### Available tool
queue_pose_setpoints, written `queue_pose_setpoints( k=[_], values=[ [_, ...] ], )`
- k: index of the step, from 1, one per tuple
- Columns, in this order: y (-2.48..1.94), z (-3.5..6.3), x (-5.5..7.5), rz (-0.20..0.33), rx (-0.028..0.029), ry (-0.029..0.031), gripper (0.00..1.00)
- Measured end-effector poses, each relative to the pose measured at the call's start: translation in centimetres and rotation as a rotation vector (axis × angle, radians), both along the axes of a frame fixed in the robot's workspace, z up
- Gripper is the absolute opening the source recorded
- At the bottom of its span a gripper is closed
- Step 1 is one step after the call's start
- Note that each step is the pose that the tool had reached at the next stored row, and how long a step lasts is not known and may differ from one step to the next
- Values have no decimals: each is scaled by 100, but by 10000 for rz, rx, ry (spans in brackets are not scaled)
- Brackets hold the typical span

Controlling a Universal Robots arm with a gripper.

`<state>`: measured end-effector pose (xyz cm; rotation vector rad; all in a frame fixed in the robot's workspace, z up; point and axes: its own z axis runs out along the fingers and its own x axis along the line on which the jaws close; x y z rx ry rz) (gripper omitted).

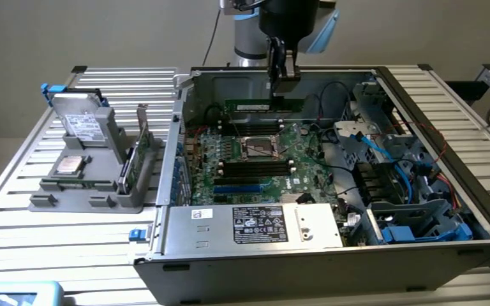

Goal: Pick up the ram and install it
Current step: 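Insert the ram into the slot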

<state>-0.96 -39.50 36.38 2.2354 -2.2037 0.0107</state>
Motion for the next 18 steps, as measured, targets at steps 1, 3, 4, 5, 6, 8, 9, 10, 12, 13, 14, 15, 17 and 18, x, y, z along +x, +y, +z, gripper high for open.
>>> queue_pose_setpoints(
  k=[1, 3, 4, 5, 6, 8, 9, 10, 12, 13, 14, 15, 17, 18],
  values=[
    [15, -15, 0, 0, -17, -1, 13],
    [39, -40, -1, 0, -76, -1, 13],
    [46, -49, -2, 0, -135, -1, 13],
    [53, -57, -2, 0, -200, -1, 13],
    [57, -64, -3, 0, -270, -1, 13],
    [62, -89, -4, 0, -357, -1, 13],
    [65, -104, -3, 1, -379, -1, 13],
    [71, -122, -4, 0, -383, -1, 13],
    [76, -157, -3, 1, -386, 0, 13],
    [77, -175, -3, 1, -387, -1, 13],
    [79, -194, -3, 0, -385, -1, 13],
    [79, -213, -3, 0, -385, -1, 13],
    [79, -249, -3, 0, -373, -2, 13],
    [79, -267, -4, 0, -371, -1, 13]
  ],
)
